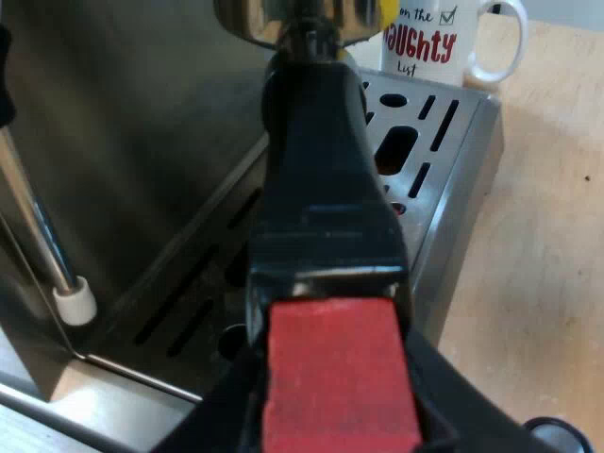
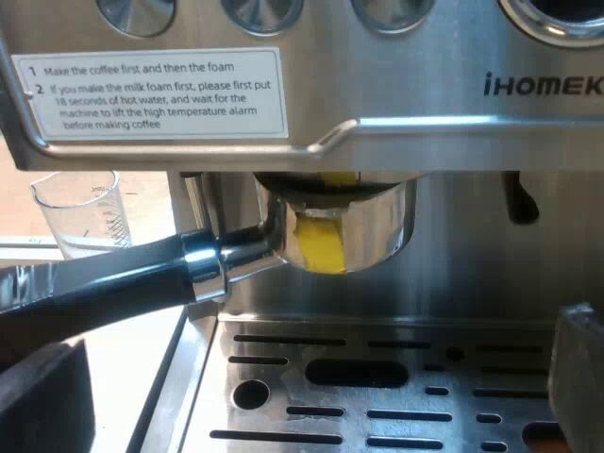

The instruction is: Put the handle in the coffee machine

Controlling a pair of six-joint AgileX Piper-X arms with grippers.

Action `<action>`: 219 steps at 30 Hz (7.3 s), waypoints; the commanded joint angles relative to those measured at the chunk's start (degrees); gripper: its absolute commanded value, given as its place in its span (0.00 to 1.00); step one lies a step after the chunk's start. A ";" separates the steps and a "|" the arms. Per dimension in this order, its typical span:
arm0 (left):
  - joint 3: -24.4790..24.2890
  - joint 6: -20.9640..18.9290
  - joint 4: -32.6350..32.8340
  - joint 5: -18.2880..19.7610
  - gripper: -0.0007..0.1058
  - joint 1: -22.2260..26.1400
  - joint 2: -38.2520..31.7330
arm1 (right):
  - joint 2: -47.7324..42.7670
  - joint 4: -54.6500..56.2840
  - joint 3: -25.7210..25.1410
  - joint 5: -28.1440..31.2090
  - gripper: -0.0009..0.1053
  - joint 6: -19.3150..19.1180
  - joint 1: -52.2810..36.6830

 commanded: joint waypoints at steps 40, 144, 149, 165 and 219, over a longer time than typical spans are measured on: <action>-2.97 -5.92 -14.62 8.86 0.01 -4.45 -1.28 | -0.17 0.06 -0.02 0.22 0.97 -0.29 -0.33; -3.62 -21.94 -17.62 15.30 0.01 -1.31 -4.57 | 18.17 -57.01 -0.02 -9.95 0.27 -34.84 -16.39; -3.62 -21.94 -17.62 15.30 0.01 -1.31 -4.57 | 18.17 -57.36 -0.02 -9.95 0.27 -34.96 -16.39; -3.62 -21.94 -17.62 15.30 0.25 -1.31 -4.57 | 18.17 -61.33 -0.02 -9.95 0.27 -34.96 -16.39; -25.42 -55.75 -14.41 6.31 0.01 7.37 -7.38 | 18.17 -64.66 -0.02 -12.35 0.27 -35.41 -16.39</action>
